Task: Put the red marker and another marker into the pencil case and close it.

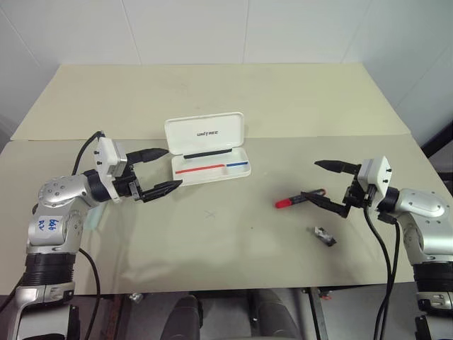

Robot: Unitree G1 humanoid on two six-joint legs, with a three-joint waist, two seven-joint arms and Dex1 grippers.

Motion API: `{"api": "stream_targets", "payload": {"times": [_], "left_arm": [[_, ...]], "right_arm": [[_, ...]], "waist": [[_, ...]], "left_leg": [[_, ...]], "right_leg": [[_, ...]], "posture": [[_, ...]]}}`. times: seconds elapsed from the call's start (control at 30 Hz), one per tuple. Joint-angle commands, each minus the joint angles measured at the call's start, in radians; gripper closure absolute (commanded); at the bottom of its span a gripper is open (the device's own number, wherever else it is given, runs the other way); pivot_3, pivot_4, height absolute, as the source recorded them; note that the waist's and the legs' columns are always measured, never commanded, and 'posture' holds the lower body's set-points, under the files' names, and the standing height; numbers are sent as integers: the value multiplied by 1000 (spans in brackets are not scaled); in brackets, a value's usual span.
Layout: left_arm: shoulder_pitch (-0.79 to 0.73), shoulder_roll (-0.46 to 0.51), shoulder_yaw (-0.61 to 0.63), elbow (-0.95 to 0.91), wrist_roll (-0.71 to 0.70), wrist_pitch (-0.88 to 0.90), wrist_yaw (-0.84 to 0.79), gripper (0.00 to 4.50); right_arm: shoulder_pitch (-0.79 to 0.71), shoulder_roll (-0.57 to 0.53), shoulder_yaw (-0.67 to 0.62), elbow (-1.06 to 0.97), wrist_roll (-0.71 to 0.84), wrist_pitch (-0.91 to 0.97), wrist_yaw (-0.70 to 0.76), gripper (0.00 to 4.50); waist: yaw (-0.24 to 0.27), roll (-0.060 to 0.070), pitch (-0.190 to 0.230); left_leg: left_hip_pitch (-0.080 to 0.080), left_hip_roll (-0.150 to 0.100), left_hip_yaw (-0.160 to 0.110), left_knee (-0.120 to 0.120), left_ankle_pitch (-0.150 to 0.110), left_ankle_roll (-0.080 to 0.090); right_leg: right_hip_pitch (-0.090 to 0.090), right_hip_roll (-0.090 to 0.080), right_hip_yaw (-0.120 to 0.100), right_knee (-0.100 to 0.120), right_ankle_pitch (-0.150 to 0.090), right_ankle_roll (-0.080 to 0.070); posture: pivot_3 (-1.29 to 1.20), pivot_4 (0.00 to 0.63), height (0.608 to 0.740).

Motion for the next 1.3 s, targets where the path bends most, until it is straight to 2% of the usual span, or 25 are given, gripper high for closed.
{"api": "stream_targets", "payload": {"times": [0.03,0.3,0.43,0.53,0.67,0.8,0.93,1.1,1.3], "left_arm": [[6,19,6,-14,8,-12,-7,41],[23,44,3,-33,12,12,-28,41],[3,80,-3,-1,20,8,-65,41],[3,100,-14,17,35,-14,-97,687],[-47,90,-65,71,95,-42,-91,1967],[-155,73,-136,154,158,-60,-101,1967],[-295,44,-211,343,249,-119,-106,1967],[-440,-14,-255,545,297,-164,-142,1967],[-525,-59,-308,671,366,-246,-187,1967]], "right_arm": [[-5,-11,-28,10,31,-26,36,0],[-42,1,2,-53,57,10,66,0],[-107,27,55,-166,80,79,64,0],[-160,65,91,-231,82,129,24,0],[-190,113,129,-281,83,175,-7,0],[-203,147,163,-327,84,208,-26,0],[-210,179,183,-368,77,225,-62,0],[-199,200,191,-399,71,232,-101,0],[-194,212,191,-409,60,228,-136,0]], "waist": [[0,0,0],[-1,0,0],[-3,0,0],[-3,0,0],[4,0,0],[16,0,0],[16,0,0],[9,0,0],[-1,0,0]], "left_leg": [[0,0,0,0,0,0],[0,0,0,0,0,0],[0,0,0,1,0,0],[1,1,0,1,0,0],[0,1,-1,1,0,0],[-1,-1,-3,1,0,0],[-2,-1,-2,1,0,-1],[-2,-1,-2,0,0,-1],[-2,-1,-2,0,0,-1]], "right_leg": [[0,0,0,0,0,0],[0,0,0,0,0,0],[0,0,0,1,0,0],[0,1,0,1,0,-1],[0,1,-1,1,-1,-1],[0,-1,-1,1,0,0],[0,0,-2,0,0,1],[-1,0,-2,1,0,1],[-1,0,-2,1,1,2]], "posture": [[0,150,740],[0,150,740],[0,150,740],[0,150,740],[0,150,740],[0,150,740],[0,150,740],[0,150,740],[0,150,740]]}}
